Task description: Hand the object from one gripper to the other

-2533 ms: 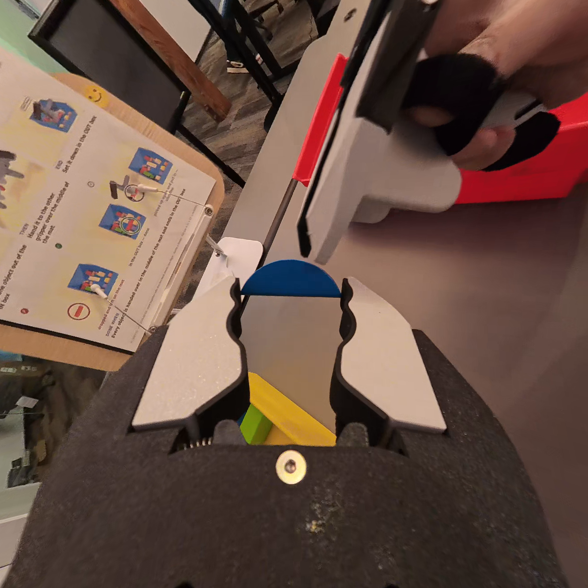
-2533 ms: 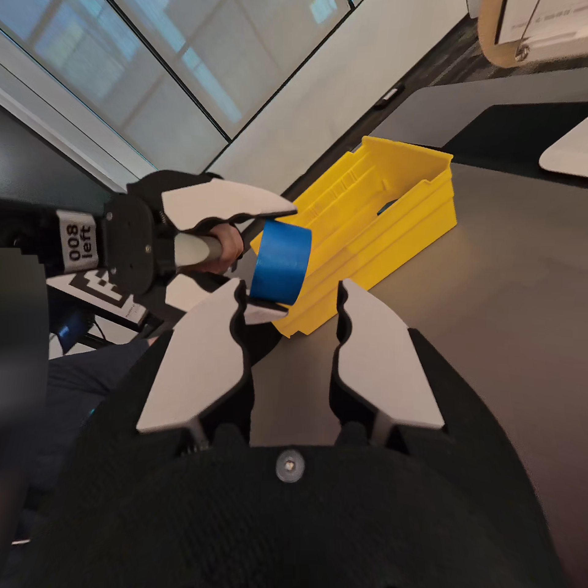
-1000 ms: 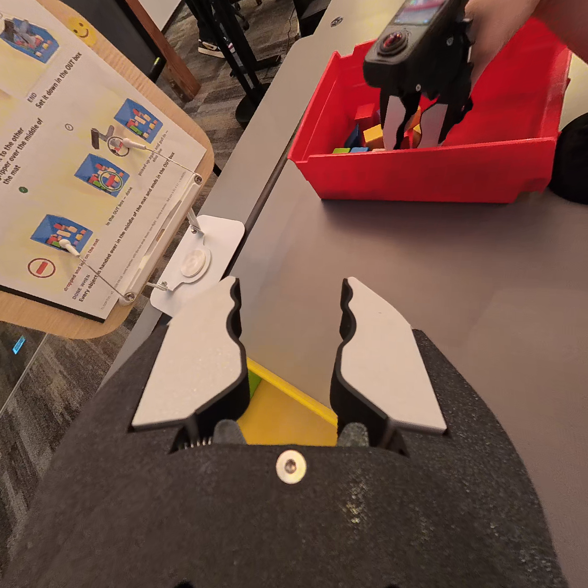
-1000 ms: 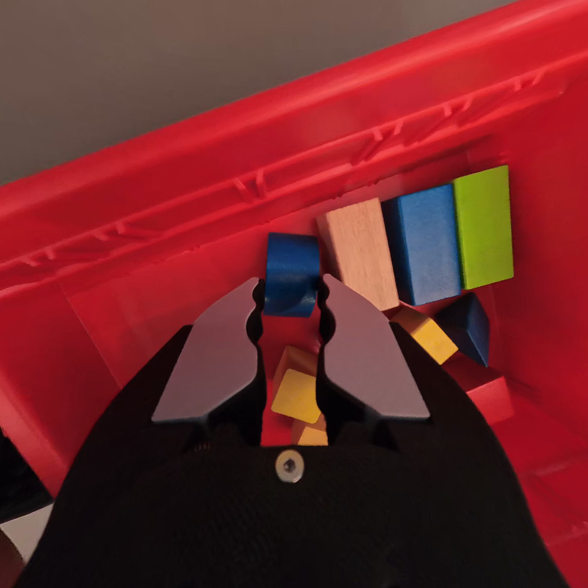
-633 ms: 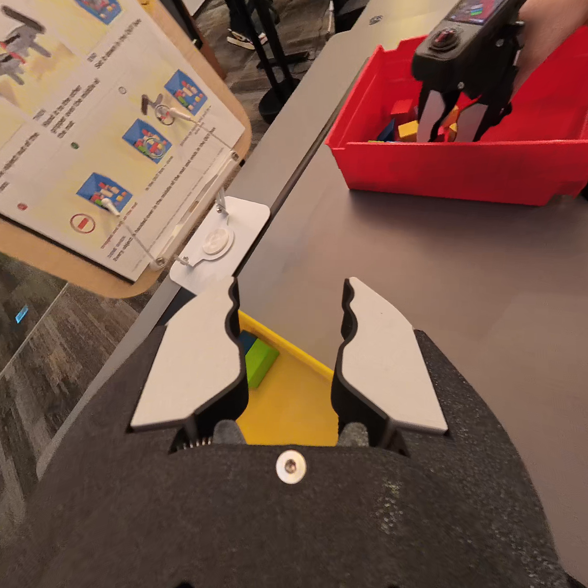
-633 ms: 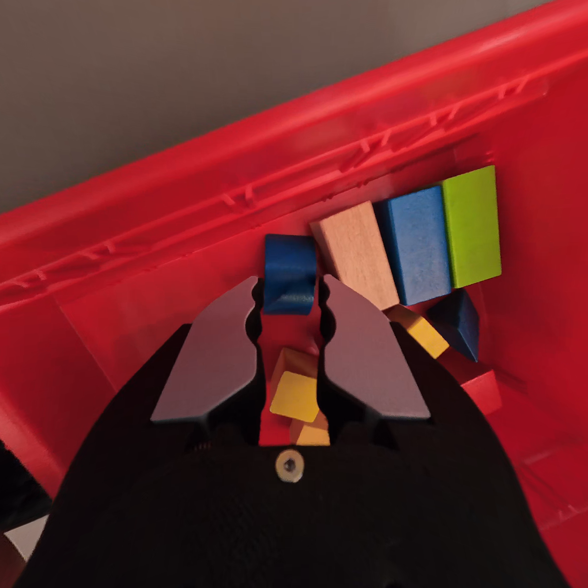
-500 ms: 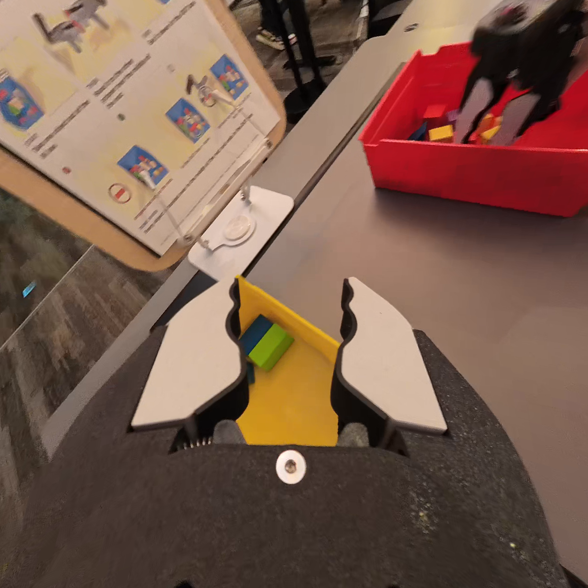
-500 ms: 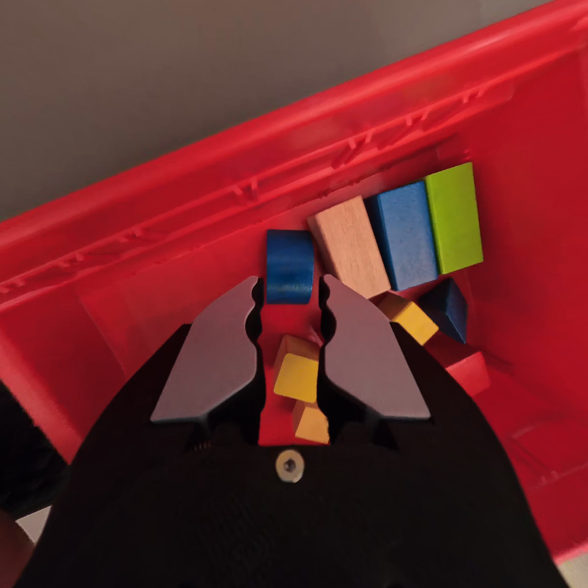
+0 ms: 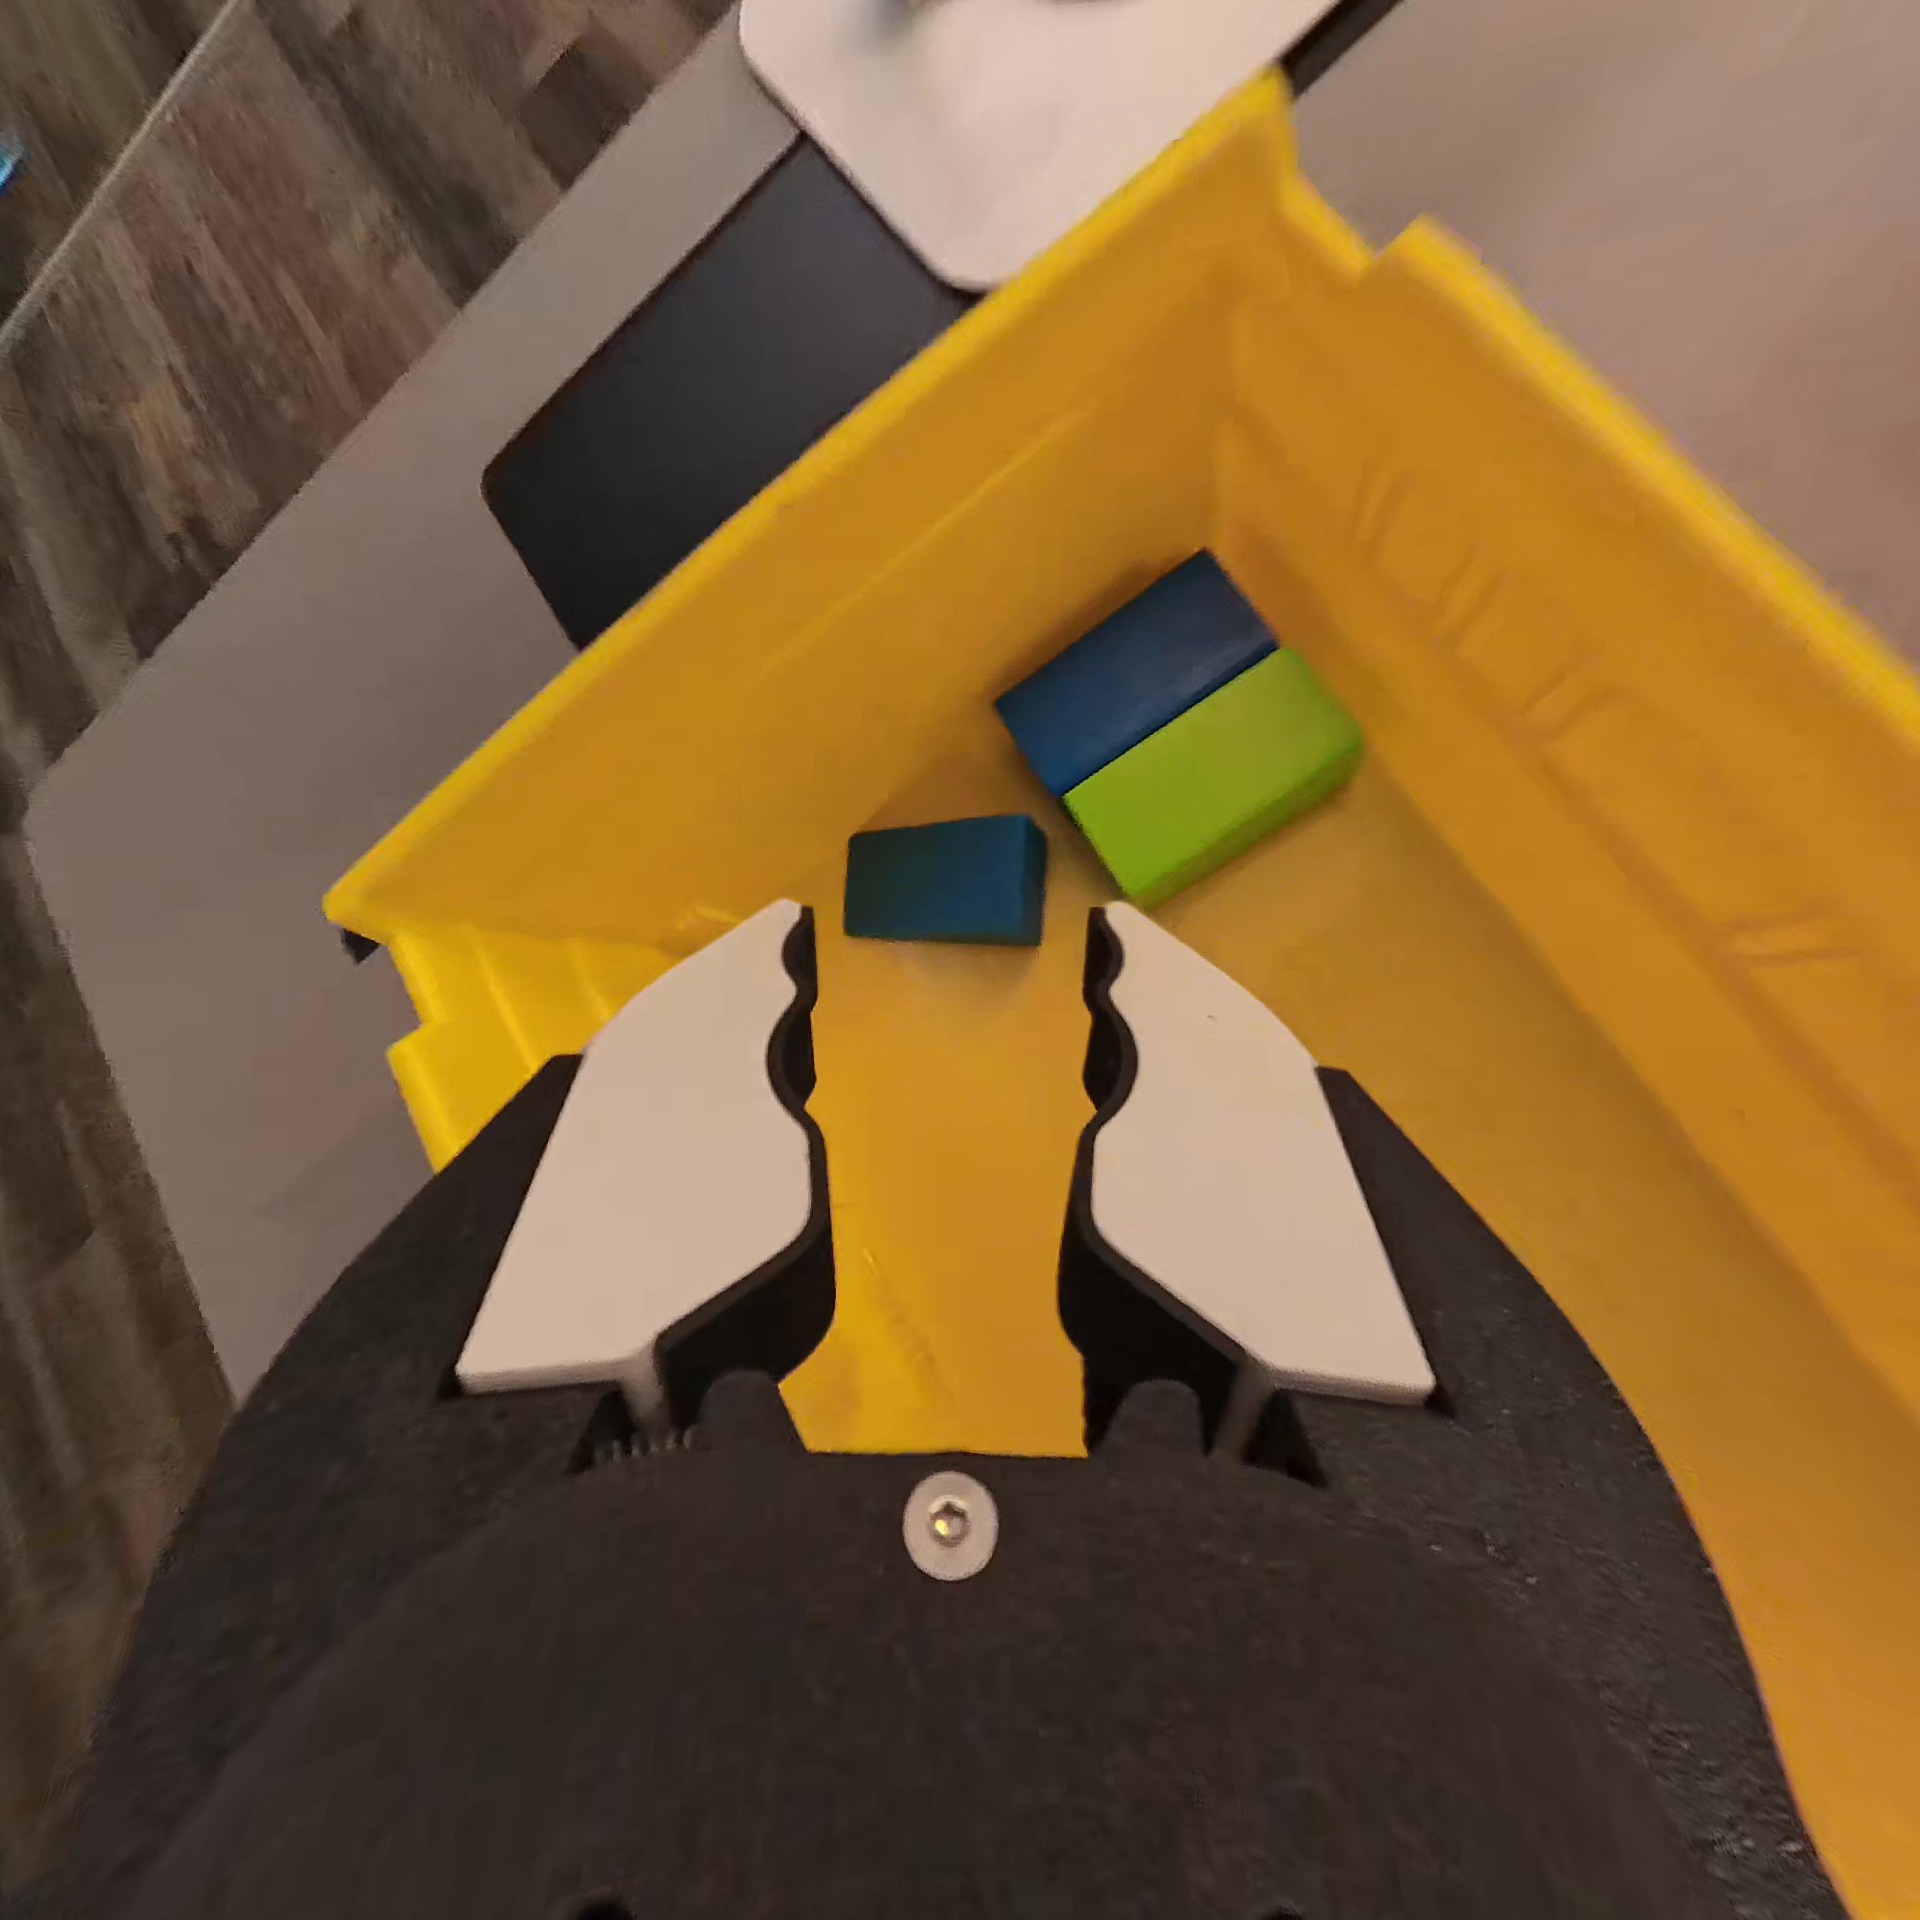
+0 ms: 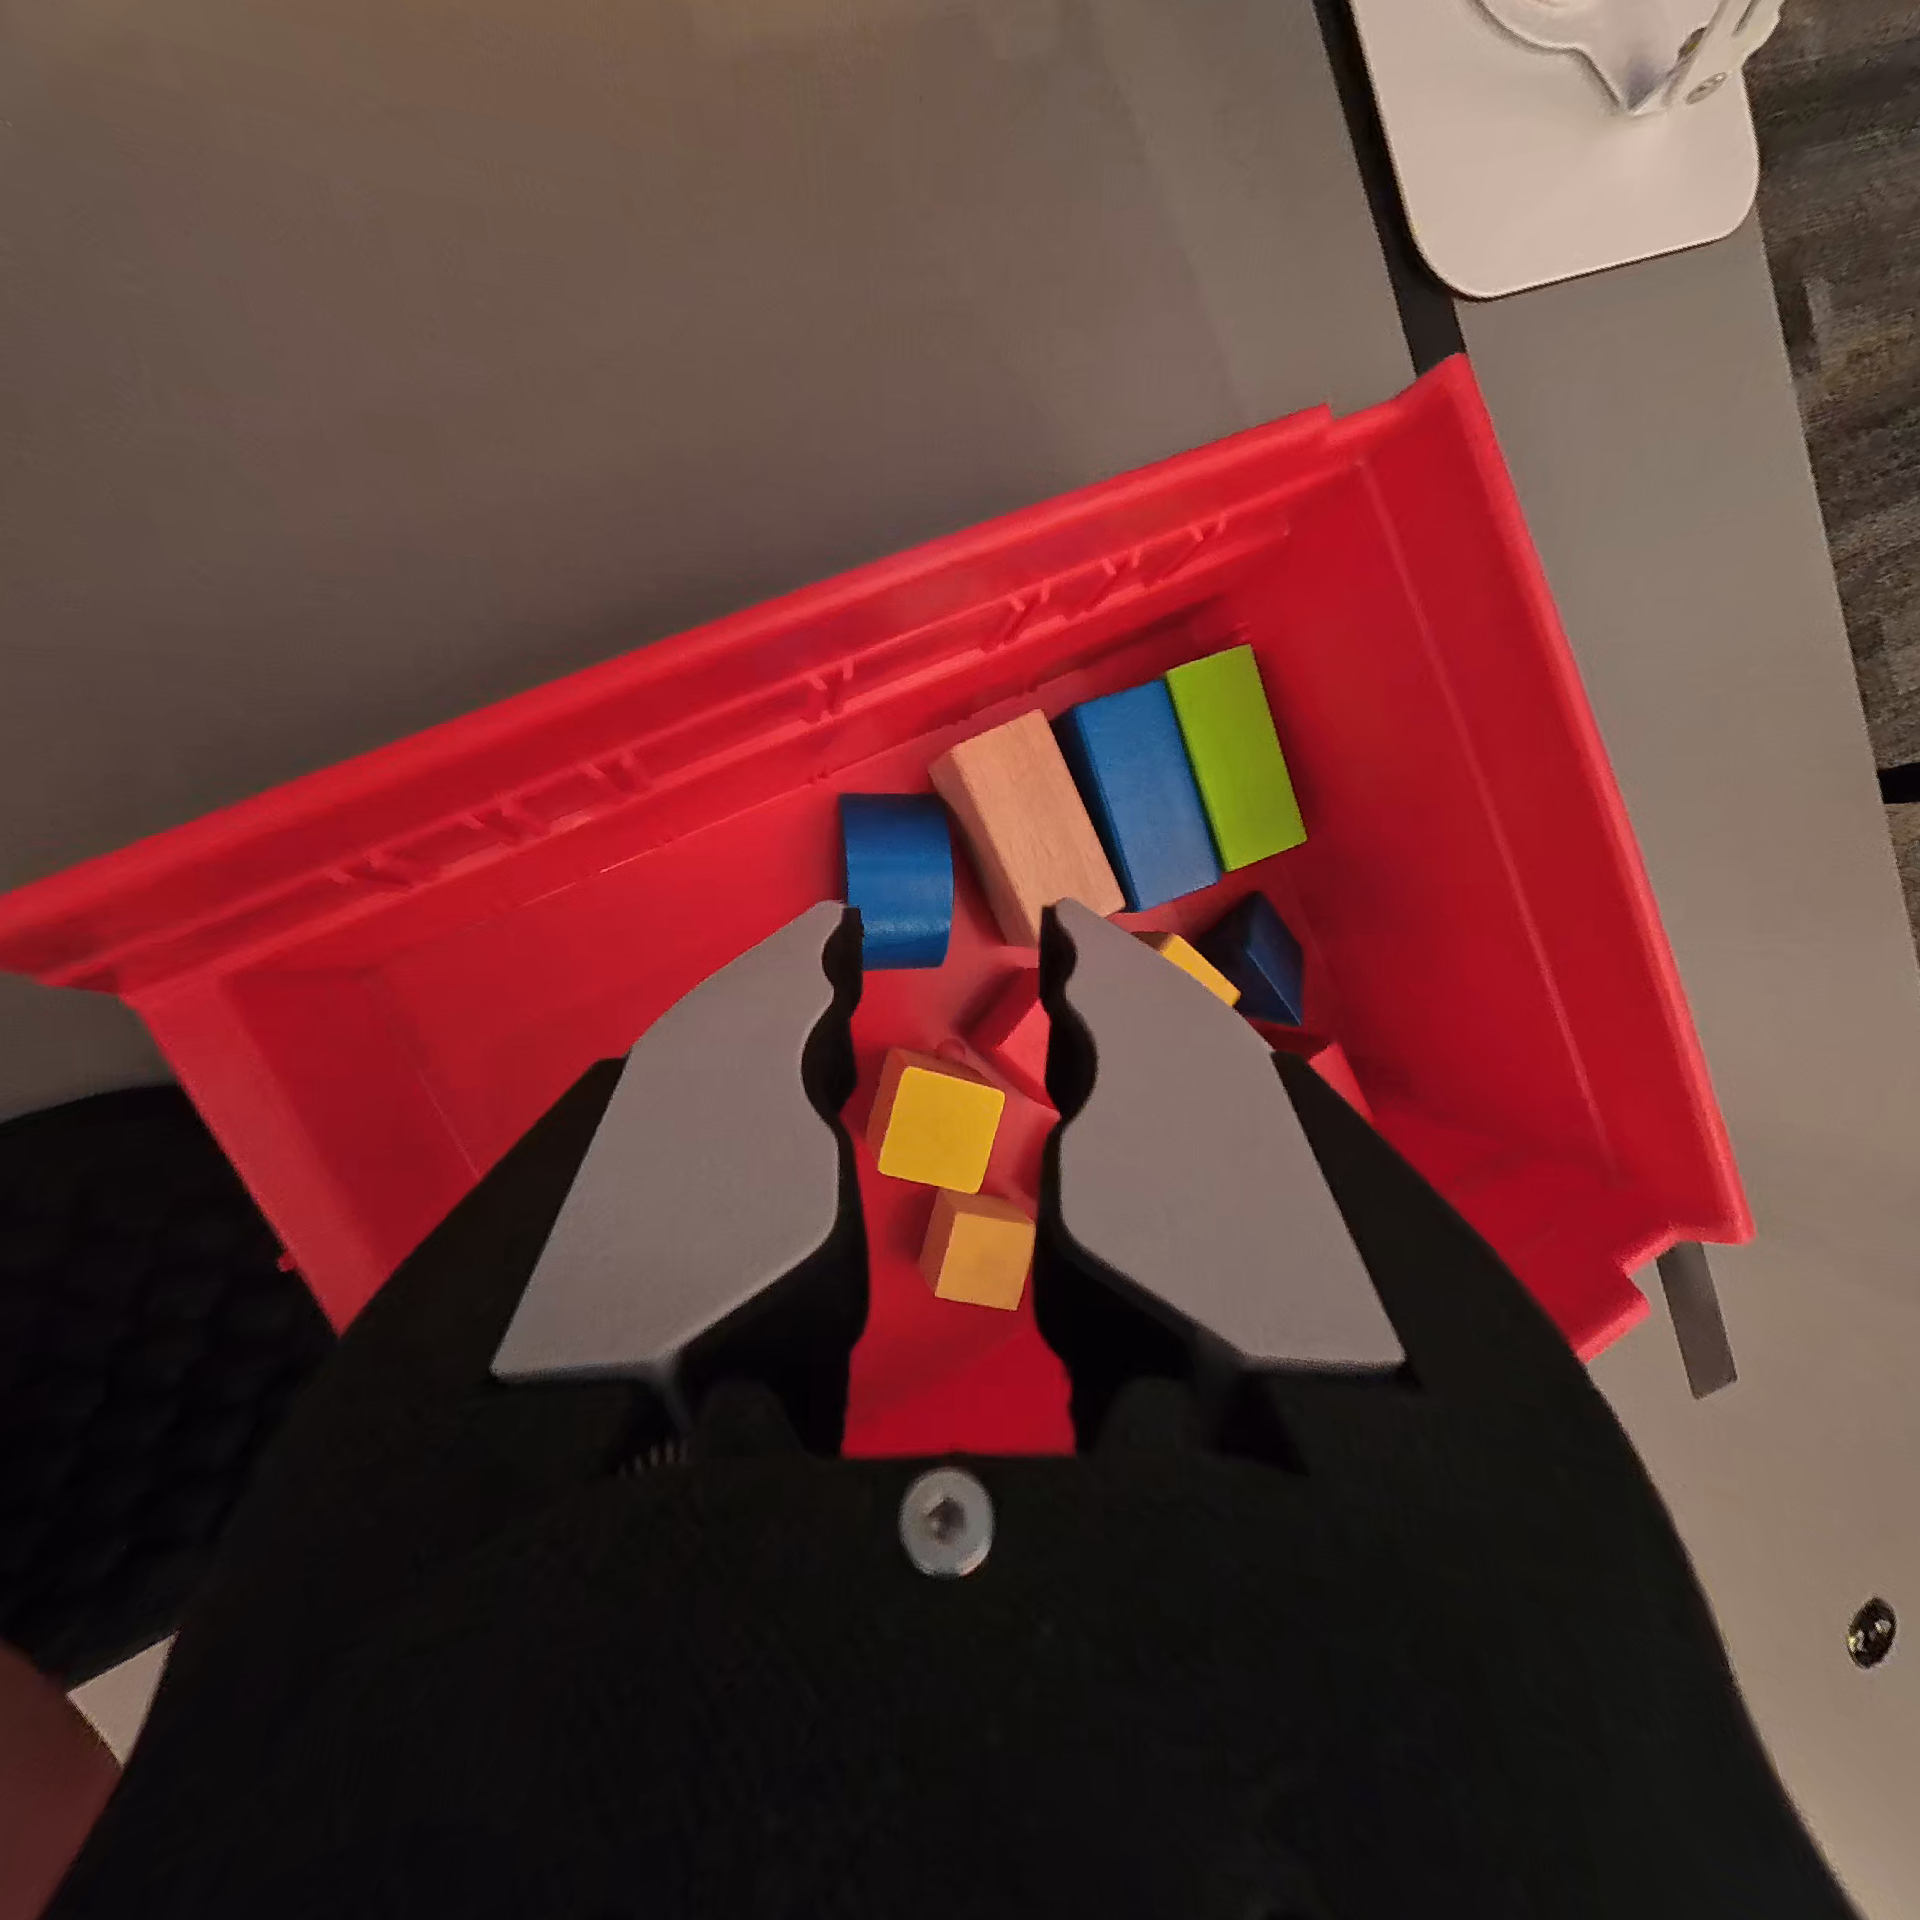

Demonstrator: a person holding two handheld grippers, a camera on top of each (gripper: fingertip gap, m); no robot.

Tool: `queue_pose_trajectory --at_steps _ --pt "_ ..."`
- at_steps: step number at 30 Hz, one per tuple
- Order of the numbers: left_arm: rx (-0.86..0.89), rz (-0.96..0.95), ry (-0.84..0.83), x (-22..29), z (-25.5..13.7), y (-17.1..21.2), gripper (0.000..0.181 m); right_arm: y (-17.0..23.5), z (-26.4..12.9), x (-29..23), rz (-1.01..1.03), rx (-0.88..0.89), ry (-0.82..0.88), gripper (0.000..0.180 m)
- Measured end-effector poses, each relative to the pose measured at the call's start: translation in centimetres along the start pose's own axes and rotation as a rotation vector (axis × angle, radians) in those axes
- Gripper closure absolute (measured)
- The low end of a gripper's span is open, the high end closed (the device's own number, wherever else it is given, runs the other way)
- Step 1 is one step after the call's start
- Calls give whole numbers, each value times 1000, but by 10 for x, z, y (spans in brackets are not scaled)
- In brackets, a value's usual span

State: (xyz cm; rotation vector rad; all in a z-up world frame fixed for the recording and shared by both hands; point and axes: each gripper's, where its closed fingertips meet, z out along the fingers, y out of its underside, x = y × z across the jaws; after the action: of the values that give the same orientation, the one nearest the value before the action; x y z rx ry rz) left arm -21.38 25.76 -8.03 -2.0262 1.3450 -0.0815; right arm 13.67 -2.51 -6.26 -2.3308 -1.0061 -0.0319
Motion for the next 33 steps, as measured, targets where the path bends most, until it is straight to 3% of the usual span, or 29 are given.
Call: queue_pose_trajectory --at_steps 6,13,18,22,29,33 --pt "-38 -237 31 -3 29 10 126 8 10 -1 7 -60 -18 146" --pt "-101 -223 -26 -6 46 24 130 11 13 -3 11 -82 -34 146" --pt "-204 -231 -74 -21 41 48 131 14 14 -5 15 -94 -45 146" --pt "-184 -403 18 -15 33 46 136 16 16 -6 19 -107 -53 146" --pt "-151 -549 -52 -21 42 37 112 14 19 -7 10 -118 -54 146" --pt "-173 -560 -73 -18 53 40 108 15 18 -6 7 -124 -47 146"
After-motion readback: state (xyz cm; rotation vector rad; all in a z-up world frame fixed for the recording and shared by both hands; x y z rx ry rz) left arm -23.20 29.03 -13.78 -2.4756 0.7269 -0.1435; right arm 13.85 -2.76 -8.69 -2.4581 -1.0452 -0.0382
